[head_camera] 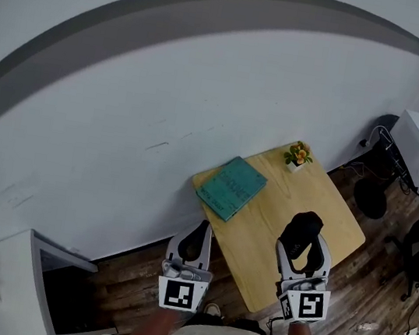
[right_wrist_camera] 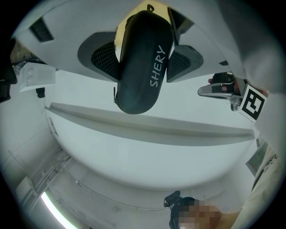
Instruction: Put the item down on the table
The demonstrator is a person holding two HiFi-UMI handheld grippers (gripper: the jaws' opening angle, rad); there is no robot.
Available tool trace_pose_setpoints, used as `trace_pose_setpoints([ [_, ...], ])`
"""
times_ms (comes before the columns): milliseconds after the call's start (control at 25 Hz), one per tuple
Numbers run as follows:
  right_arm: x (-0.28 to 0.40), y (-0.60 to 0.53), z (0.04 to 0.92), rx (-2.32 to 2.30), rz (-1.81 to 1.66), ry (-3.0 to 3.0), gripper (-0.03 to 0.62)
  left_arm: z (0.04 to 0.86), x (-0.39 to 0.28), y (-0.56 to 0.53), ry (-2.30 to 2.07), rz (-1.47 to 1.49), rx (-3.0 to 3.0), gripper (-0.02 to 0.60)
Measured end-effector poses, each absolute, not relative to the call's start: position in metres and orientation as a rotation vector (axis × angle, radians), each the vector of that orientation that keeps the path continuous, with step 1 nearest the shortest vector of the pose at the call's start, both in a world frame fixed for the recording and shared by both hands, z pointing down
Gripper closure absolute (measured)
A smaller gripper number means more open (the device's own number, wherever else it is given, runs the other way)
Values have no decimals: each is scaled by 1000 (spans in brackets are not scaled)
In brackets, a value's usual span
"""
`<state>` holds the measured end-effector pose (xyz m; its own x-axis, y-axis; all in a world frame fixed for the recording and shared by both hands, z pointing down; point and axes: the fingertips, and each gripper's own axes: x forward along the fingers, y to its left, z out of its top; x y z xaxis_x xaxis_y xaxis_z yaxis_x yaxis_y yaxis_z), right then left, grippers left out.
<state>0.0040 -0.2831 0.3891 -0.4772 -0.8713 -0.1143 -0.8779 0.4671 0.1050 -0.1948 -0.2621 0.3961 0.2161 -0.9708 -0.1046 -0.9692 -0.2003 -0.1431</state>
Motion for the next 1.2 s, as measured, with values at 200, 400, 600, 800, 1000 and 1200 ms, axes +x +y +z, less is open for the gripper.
trace_pose_setpoints([
  [200, 5, -290, 390, -1649, 242, 2603, 250, 411, -201, -274, 1849, 6, -2369, 572],
  [400, 11, -295, 391, -1691, 236, 2572, 249, 409, -192, -286, 1787, -1, -2391, 572],
  [600, 24, -299, 392, -1712, 228, 2553, 250, 404, -176, -296, 1758, 28, -2401, 572],
  [800, 34, -300, 396, -1729, 212, 2543, 250, 401, -162, -301, 1718, 18, -2405, 572],
  [1000, 44, -297, 402, -1746, 194, 2544, 250, 405, -153, -304, 1708, 5, -2422, 572],
  [1200, 48, -297, 413, -1768, 164, 2552, 250, 412, -148, -304, 1702, -2, -2437, 572],
])
